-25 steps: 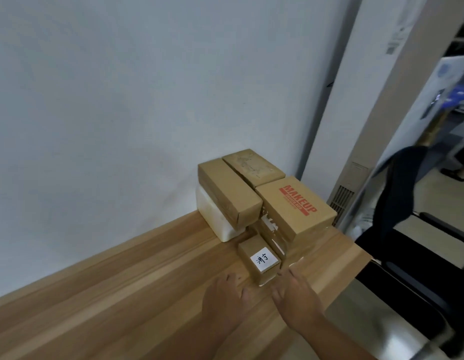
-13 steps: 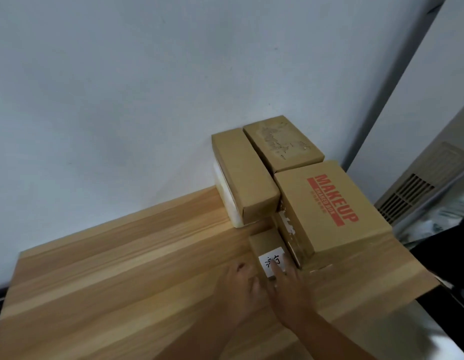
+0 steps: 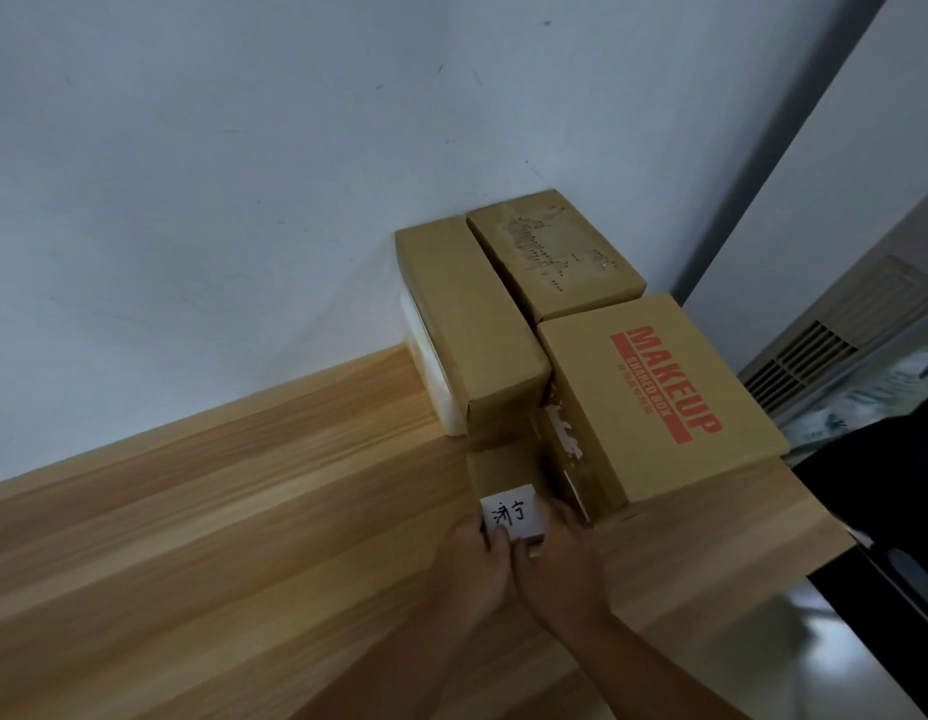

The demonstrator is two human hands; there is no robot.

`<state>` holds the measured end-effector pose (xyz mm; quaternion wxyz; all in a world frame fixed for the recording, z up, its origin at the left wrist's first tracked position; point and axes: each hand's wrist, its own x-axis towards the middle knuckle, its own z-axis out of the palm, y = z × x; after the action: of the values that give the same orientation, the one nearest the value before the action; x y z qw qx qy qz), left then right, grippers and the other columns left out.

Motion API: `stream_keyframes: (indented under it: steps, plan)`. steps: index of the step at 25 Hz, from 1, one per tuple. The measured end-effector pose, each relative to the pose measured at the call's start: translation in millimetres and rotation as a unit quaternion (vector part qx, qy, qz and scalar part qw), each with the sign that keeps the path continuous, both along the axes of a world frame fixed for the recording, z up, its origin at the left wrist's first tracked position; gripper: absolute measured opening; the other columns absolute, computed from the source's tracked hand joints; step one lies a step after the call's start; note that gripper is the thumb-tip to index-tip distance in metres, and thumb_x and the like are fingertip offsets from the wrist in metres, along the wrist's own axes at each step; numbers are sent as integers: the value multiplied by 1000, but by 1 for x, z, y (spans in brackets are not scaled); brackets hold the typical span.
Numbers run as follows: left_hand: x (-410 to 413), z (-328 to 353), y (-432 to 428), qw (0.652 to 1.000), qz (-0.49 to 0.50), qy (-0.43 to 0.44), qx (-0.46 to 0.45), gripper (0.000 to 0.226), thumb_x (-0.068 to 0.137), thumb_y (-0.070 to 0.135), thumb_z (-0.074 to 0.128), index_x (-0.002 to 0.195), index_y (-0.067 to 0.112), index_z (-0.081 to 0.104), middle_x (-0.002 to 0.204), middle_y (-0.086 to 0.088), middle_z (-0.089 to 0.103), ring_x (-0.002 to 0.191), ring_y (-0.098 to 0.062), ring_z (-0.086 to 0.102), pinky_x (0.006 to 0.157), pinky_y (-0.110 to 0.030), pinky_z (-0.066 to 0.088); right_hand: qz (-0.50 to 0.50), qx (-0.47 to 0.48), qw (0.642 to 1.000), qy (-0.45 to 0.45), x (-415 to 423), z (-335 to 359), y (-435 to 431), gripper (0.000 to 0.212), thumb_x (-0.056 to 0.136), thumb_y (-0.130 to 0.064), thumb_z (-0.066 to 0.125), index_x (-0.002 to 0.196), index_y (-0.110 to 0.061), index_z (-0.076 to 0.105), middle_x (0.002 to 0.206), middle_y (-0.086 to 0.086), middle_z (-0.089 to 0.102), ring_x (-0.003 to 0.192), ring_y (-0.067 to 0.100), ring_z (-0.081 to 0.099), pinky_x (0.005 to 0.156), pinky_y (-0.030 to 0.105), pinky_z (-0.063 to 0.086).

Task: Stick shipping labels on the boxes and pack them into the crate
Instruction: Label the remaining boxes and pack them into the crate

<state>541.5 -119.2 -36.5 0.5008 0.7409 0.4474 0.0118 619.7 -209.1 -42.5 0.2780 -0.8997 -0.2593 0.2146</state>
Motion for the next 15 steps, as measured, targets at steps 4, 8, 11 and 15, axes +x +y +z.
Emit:
stream_keyframes:
  steps: [4,8,11,15]
  plan:
    - [-32,-6,6,996,91,19,5,20,105,28,50,118,22,63,104,14,67,80,8,62,67,-12,53,-19,3,998,62,-7,-2,10,60,96,-37,62,150,-22,41,139,0,54,124,16,55,96,28,51]
    - [-49,-12,23,996,85,41,-6,39,106,34,50,140,17,56,129,6,63,98,11,61,72,-2,40,-8,-50,995,88,2,-11,20,54,97,-41,61,145,-21,46,138,5,55,125,23,53,99,38,53]
    - [-47,-10,31,998,56,25,-30,36,106,27,51,139,17,59,119,10,68,78,24,58,60,0,42,-6,-61,990,130,6,-16,21,54,97,-43,60,143,-18,48,137,7,58,123,25,57,95,36,54]
    - [-49,19,31,995,95,4,21,28,103,23,52,125,23,70,100,15,72,80,7,66,60,-10,51,-22,-2,988,150,0,5,32,45,95,-44,63,132,-19,58,127,4,65,111,21,64,84,31,55]
